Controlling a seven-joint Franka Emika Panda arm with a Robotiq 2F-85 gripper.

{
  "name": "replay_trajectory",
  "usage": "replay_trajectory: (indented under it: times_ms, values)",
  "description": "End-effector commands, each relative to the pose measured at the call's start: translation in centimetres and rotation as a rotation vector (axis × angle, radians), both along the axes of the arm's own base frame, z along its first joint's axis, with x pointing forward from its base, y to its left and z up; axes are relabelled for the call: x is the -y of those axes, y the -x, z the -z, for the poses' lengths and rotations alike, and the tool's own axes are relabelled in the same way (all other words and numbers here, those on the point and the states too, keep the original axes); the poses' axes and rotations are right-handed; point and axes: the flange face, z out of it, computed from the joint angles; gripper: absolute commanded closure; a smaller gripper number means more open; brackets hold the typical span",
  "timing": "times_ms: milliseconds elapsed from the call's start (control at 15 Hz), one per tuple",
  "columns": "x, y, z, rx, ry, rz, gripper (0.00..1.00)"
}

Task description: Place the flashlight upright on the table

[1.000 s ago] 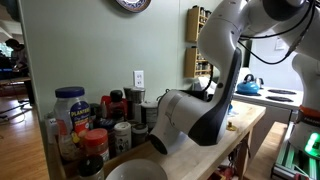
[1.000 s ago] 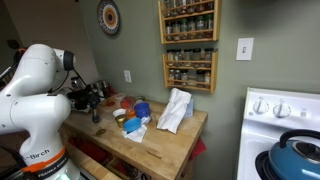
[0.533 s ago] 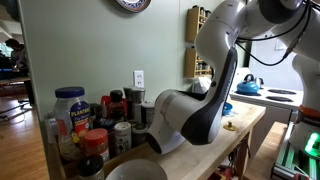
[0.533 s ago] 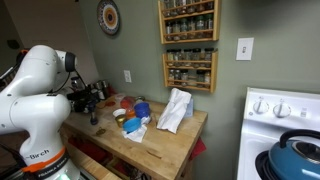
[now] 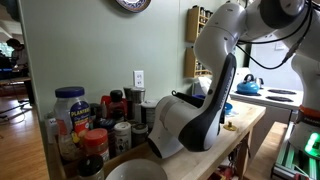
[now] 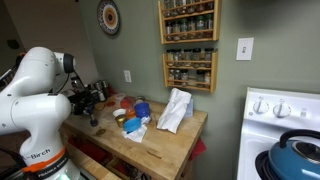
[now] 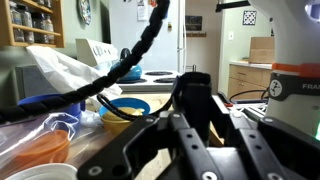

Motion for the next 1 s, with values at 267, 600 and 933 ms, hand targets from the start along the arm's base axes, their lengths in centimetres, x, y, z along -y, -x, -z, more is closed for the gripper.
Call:
replay_trajectory:
  times_ms: [267, 600, 933]
  values:
    - [-1.1, 0.4, 0.1, 0.018, -0.015, 0.026, 0.37]
    - [-1.2, -0.4, -1.6, 0.013, -0.069, 0.008, 0.0]
    - [0.0, -1.1, -6.2, -0.016, -0.118, -0.014, 0.0]
